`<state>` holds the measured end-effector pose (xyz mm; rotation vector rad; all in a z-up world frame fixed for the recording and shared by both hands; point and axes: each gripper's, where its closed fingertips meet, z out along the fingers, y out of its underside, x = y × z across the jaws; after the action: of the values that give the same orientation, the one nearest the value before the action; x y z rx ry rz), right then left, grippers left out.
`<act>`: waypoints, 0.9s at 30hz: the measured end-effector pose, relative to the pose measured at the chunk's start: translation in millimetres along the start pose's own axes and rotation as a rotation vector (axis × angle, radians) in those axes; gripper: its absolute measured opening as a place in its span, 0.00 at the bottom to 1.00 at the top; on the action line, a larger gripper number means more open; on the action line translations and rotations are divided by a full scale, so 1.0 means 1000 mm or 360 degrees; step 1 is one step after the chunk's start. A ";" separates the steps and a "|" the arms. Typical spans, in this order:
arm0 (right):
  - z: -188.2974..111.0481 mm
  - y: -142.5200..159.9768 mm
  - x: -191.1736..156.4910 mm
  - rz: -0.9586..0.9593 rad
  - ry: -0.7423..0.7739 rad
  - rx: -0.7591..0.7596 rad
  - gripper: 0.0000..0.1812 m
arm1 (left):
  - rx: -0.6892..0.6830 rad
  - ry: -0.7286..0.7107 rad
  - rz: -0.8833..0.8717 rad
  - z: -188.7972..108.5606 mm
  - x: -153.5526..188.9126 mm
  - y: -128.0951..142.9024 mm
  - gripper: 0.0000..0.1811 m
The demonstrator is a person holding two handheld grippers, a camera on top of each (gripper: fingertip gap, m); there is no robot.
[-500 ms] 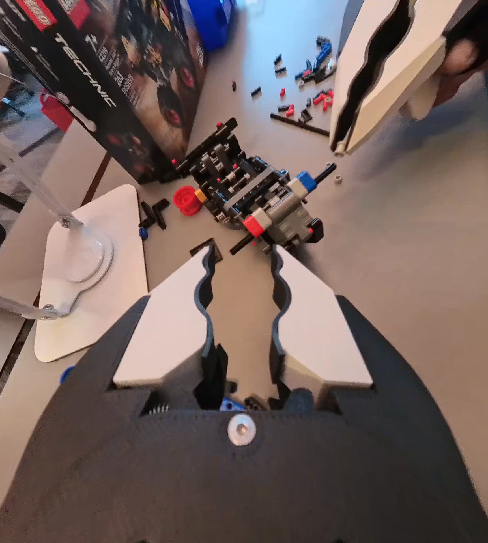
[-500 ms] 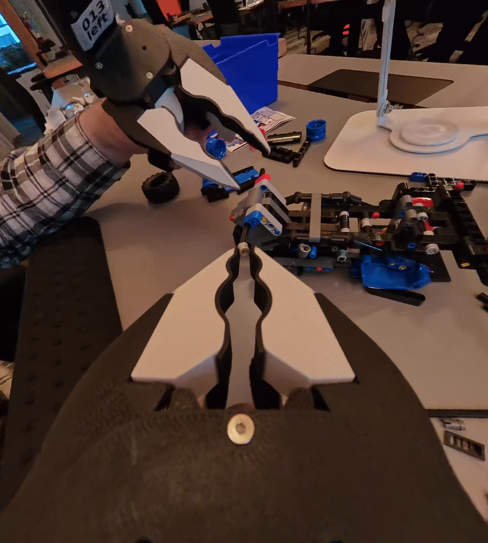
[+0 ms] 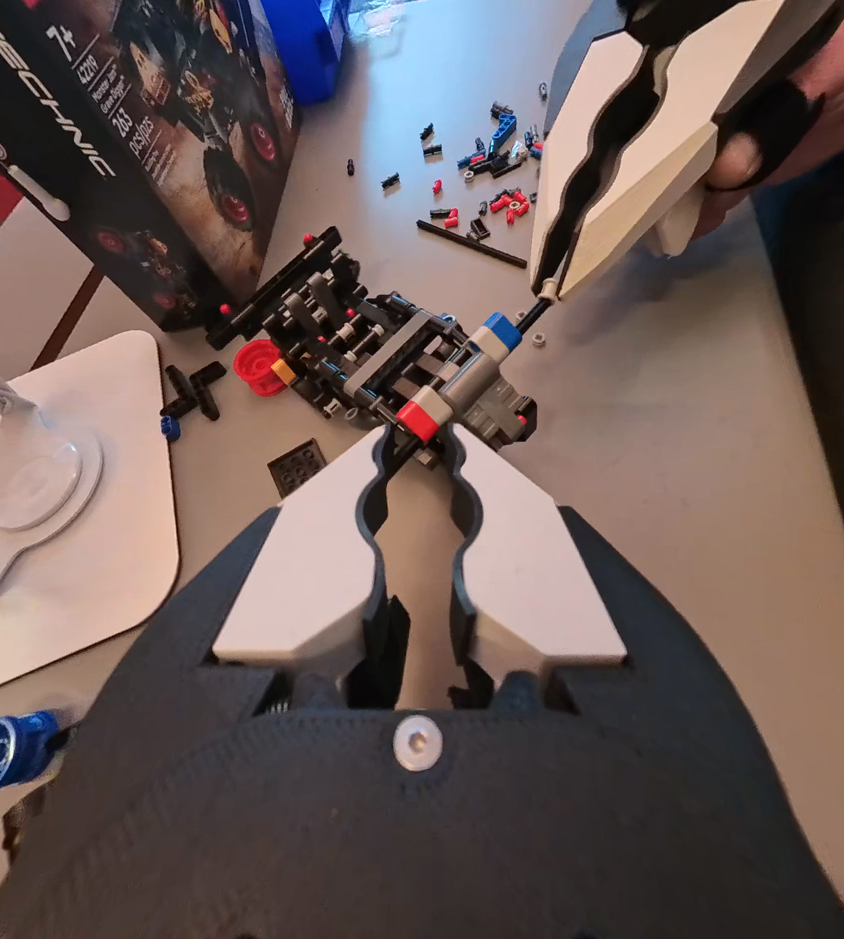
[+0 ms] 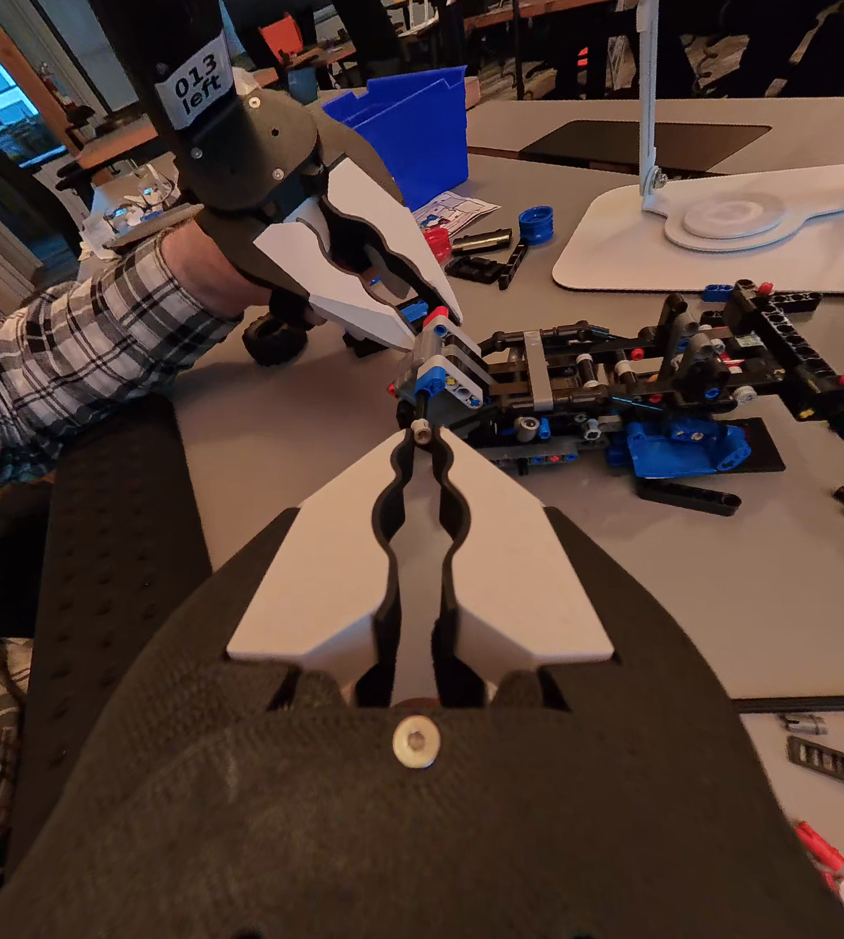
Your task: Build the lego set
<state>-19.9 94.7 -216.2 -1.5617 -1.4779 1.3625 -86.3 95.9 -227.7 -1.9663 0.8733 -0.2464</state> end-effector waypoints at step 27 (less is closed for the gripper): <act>-0.006 -0.002 0.010 0.0069 -0.0040 0.0013 0.02 | 0.0024 -0.0051 0.0042 -0.006 0.010 0.003 0.07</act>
<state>-16.3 106.2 -215.8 -1.5852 -1.4598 1.4160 -83.6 84.6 -228.2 -1.9388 0.8735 -0.2051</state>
